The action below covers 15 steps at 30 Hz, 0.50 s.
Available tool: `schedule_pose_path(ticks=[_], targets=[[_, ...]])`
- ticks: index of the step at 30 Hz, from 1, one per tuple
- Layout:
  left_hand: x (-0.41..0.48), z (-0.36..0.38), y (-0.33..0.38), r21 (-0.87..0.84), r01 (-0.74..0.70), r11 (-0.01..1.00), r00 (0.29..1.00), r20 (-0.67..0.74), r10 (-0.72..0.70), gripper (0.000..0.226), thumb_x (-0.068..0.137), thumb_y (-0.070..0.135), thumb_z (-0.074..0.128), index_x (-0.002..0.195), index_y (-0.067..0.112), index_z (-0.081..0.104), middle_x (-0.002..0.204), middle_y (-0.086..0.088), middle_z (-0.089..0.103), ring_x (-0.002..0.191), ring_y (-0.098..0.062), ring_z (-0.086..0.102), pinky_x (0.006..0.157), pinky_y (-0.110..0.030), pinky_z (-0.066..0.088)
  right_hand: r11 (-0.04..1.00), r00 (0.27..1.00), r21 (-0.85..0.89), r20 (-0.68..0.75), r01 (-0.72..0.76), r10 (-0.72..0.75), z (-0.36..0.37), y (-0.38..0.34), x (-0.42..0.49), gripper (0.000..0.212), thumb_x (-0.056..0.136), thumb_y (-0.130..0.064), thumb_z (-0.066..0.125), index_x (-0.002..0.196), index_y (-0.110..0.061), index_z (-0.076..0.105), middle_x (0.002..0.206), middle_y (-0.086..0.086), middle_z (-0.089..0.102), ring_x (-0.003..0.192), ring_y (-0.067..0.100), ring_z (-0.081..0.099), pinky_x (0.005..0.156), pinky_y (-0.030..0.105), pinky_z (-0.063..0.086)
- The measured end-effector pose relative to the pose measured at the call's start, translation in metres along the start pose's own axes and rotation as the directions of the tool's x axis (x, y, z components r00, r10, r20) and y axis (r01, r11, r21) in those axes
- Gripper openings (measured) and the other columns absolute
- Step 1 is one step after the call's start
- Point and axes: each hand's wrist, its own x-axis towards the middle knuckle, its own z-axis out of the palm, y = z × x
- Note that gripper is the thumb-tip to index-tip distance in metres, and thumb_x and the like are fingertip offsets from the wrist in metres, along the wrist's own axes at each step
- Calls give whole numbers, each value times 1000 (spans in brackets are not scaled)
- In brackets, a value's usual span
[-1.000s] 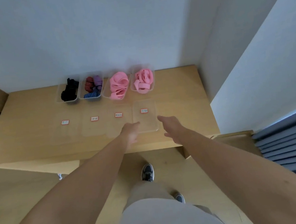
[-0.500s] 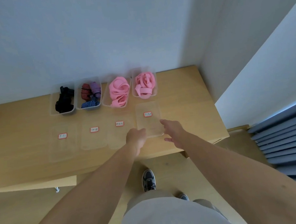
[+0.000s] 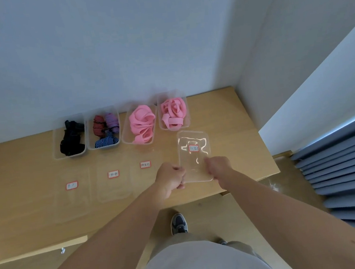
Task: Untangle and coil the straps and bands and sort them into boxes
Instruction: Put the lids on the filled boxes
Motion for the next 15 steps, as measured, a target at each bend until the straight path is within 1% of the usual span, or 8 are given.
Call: schedule_pose_path(ticks=[2, 4, 7, 9, 10, 12, 13, 15], targets=[[0, -3, 2, -16, -52, 998, 998, 39, 53, 28, 102, 11, 58, 78, 3, 68, 69, -11, 59, 60, -20, 55, 51, -25, 52, 998, 998, 34, 0, 56, -56, -4, -1, 2, 22, 93, -18, 60, 72, -13, 62, 73, 5, 59, 65, 22, 49, 58, 29, 40], [1, -6, 7, 7, -113, 994, 993, 29, 113, 32, 101, 11, 57, 72, 5, 67, 68, -11, 59, 61, -22, 54, 52, -27, 50, 986, 995, 133, -5, 100, -100, -6, -5, 3, 19, 99, -18, 57, 83, -14, 66, 78, 6, 65, 66, 22, 56, 61, 30, 46], [8, -13, 20, 33, -161, 986, 987, -17, 162, 33, 97, 13, 55, 67, 6, 65, 63, -6, 59, 59, -21, 55, 58, -32, 51, 952, 987, 263, -18, 158, -159, -5, -20, 3, 10, 102, -18, 56, 103, -13, 65, 80, 6, 66, 65, 19, 60, 55, 26, 45], [12, -19, 32, 101, -214, 972, 971, -89, 223, 28, 87, 21, 51, 64, 7, 61, 61, -5, 56, 58, -21, 53, 61, -34, 48, 938, 981, 292, -12, 188, -193, -2, -33, 4, 11, 103, -16, 55, 108, -13, 64, 80, 5, 66, 64, 18, 60, 55, 25, 44], [12, -22, 39, 141, -248, 959, 957, -121, 265, 26, 85, 23, 50, 69, 6, 61, 62, -6, 56, 59, -21, 52, 61, -34, 46, 931, 978, 306, -8, 200, -207, 0, -40, 4, 10, 104, -15, 54, 107, -13, 63, 79, 5, 65, 62, 16, 59, 54, 24, 44], [15, -29, 53, 191, -308, 932, 924, -172, 341, 24, 90, 20, 51, 73, 9, 64, 72, -12, 61, 67, -24, 54, 64, -35, 44, 920, 972, 320, -9, 225, -235, 5, -57, 4, 8, 104, -16, 54, 103, -15, 62, 77, 3, 63, 59, 14, 56, 54, 23, 43], [15, -33, 60, 190, -329, 925, 912, -191, 364, 25, 95, 18, 52, 73, 15, 65, 81, -10, 65, 74, -24, 57, 66, -35, 45, 916, 968, 320, -13, 240, -249, 7, -66, 4, 8, 104, -16, 54, 101, -16, 61, 76, 3, 62, 59, 13, 55, 54, 23, 43], [19, -40, 73, 188, -339, 922, 895, -239, 378, 19, 100, 19, 53, 90, 19, 69, 101, -5, 68, 86, -21, 60, 68, -32, 47, 913, 961, 306, -20, 269, -276, 12, -82, 8, 9, 104, -17, 54, 101, -16, 63, 77, 2, 63, 59, 12, 54, 57, 24, 43]])
